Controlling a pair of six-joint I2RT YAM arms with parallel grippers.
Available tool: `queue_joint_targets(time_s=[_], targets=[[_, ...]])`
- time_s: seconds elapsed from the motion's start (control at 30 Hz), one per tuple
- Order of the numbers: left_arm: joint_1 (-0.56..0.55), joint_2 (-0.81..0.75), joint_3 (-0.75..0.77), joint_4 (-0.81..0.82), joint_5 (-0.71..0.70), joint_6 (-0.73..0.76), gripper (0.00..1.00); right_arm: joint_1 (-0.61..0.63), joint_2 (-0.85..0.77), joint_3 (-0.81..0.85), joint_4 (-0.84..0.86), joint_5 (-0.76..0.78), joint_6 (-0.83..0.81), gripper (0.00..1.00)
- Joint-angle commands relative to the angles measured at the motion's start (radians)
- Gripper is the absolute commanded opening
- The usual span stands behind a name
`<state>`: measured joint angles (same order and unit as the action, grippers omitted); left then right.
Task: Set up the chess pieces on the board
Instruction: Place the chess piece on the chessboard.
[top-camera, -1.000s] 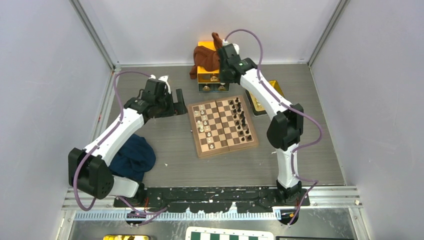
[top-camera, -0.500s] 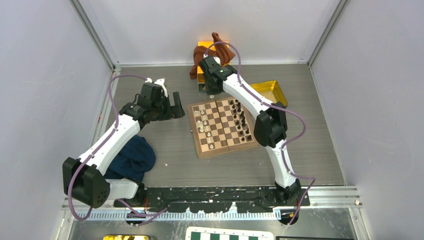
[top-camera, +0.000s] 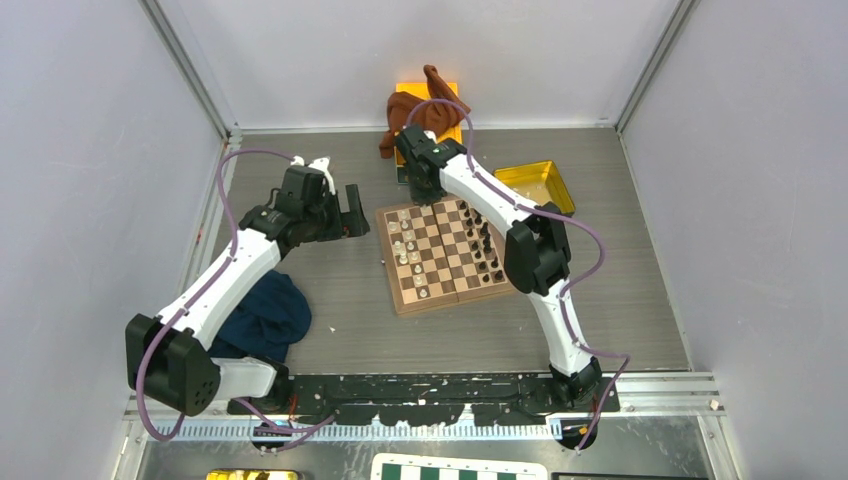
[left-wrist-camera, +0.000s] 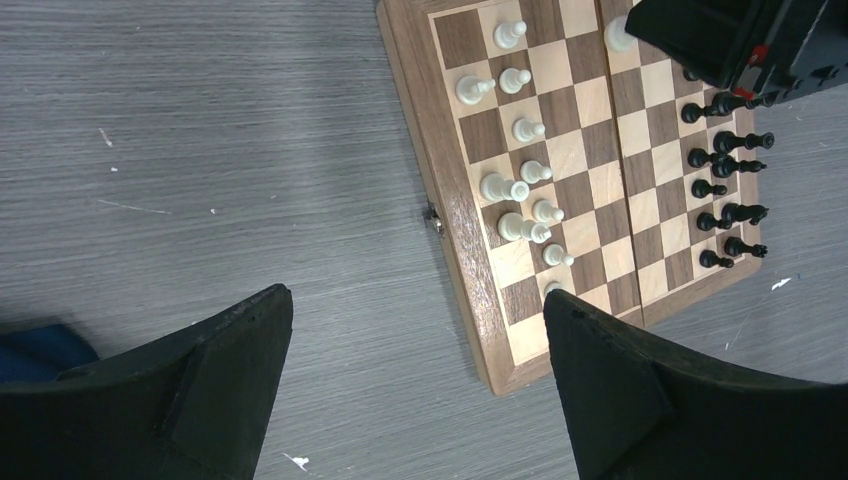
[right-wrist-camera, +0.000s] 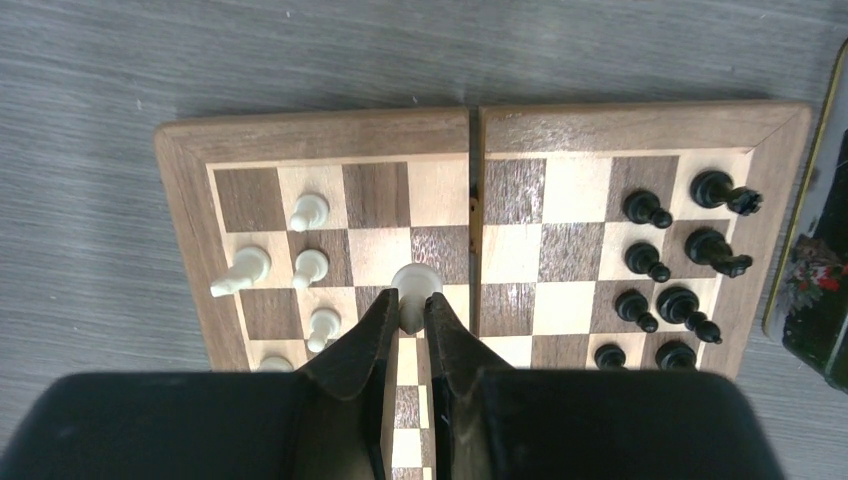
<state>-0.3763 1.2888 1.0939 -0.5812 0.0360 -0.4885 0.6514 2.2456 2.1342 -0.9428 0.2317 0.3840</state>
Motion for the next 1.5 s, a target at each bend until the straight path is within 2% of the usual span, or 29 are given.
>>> queue_joint_targets(time_s=[0.0, 0.2, 0.43, 0.87, 1.0, 1.27, 1.47], targets=[[0.006, 0.001, 0.0, 0.038, -0.001, 0.016, 0.96, 0.013, -0.009, -0.034, 0.023, -0.026, 0.007, 0.01], [0.007, 0.007, -0.001, 0.04, 0.001, 0.016, 0.96, 0.016, -0.02, -0.098, 0.09, -0.049, 0.01, 0.01], [0.007, 0.014, 0.001, 0.04, 0.004, 0.018, 0.96, 0.017, 0.004, -0.097, 0.093, -0.051, 0.005, 0.02], [0.007, 0.026, 0.001, 0.045, 0.008, 0.021, 0.96, 0.019, 0.024, -0.119, 0.119, -0.054, 0.003, 0.08], [0.007, 0.03, 0.001, 0.045, 0.009, 0.024, 0.96, 0.02, 0.029, -0.121, 0.12, -0.058, 0.002, 0.13], [0.007, 0.03, 0.008, 0.044, 0.01, 0.027, 0.96, 0.024, 0.015, -0.119, 0.119, -0.053, -0.006, 0.31], [0.007, 0.027, 0.016, 0.04, 0.005, 0.028, 0.97, 0.024, 0.005, -0.108, 0.113, -0.044, -0.018, 0.37]])
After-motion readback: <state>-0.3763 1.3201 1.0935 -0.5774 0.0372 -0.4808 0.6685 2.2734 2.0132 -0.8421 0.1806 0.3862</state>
